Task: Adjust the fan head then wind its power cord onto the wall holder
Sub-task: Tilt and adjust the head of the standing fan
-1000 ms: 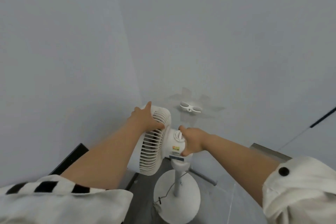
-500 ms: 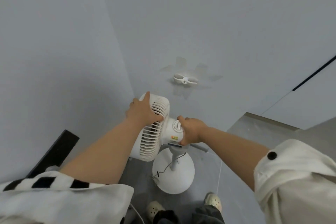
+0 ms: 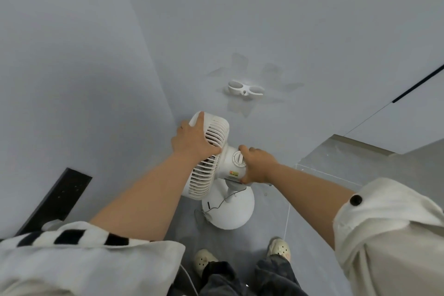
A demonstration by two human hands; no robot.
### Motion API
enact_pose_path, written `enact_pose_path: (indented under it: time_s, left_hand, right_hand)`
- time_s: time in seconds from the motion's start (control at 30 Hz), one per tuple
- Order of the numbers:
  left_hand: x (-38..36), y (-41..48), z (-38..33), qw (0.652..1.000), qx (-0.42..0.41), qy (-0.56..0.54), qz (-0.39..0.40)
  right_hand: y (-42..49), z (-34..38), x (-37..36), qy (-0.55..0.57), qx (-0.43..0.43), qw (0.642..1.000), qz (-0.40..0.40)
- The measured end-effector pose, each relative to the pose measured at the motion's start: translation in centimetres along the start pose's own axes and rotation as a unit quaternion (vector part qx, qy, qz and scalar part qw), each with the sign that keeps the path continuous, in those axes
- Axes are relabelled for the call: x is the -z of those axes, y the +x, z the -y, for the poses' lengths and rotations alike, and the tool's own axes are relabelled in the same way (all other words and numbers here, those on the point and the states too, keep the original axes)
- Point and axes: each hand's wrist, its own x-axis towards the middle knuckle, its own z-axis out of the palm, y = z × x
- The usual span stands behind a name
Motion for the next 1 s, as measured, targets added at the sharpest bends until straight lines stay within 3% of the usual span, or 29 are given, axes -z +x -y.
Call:
enact_pose_path:
  time_s: [0.57, 1.0]
  left_hand:
    - [-1.9, 2.3, 0.1, 1.000, 0.013, -0.015, 0.011]
    - [-3.5, 1.5, -0.2, 0.992, -0.013, 0.121, -0.046]
  right_hand:
    - [2.3, -1.2, -0.9, 0.005, -0.002, 1.000, 0.003]
    - [2.0, -2.0, 1.1, 0.031, -0.033, 0.995, 0.094]
